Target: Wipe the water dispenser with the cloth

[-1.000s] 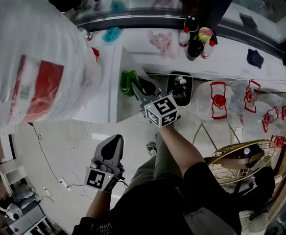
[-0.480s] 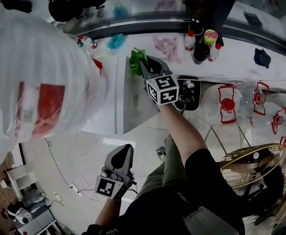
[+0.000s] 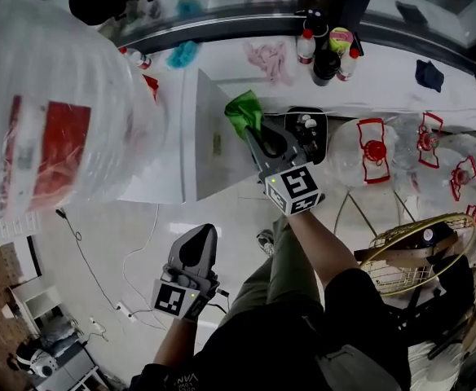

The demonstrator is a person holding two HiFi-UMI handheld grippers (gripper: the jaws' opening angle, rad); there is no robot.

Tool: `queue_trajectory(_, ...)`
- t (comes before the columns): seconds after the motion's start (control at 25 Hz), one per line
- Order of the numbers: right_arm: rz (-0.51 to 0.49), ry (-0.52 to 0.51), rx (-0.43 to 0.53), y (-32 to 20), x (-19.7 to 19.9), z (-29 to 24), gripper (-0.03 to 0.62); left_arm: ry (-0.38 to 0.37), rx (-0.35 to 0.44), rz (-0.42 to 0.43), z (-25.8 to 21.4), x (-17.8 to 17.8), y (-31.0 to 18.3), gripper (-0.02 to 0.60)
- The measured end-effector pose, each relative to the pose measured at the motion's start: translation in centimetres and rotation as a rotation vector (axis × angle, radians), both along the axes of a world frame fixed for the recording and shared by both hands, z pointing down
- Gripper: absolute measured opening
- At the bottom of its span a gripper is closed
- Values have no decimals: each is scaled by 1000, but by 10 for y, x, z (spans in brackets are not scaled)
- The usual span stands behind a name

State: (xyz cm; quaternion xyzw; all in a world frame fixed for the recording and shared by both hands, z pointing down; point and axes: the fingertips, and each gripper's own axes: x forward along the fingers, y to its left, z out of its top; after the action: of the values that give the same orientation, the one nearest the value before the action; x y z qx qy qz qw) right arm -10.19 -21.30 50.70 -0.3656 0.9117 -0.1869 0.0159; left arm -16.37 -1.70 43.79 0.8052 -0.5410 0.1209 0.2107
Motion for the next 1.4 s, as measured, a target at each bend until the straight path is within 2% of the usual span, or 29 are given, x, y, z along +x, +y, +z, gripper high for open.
queue_trajectory(0.16,-56,-24,-25,68,7,14,69,-5,1,37,7,10,6,2)
queue_trajectory(0.32,-149,-49,-45,122,-6,18,69,-9,-1,60,10,15,14,2)
queue_trajectory(0.52,-249,-64,-78,156,-28,27,69,-20,-8,68,12,14,20,2)
queue_trajectory(0.96,-249,54,-69,94,-54,57,67,-8,-24,26,17,5,7,2)
queue_trajectory(1.4,-176,118,-58,-21,-63,72,67,25,-56,11,24,8,-25,2)
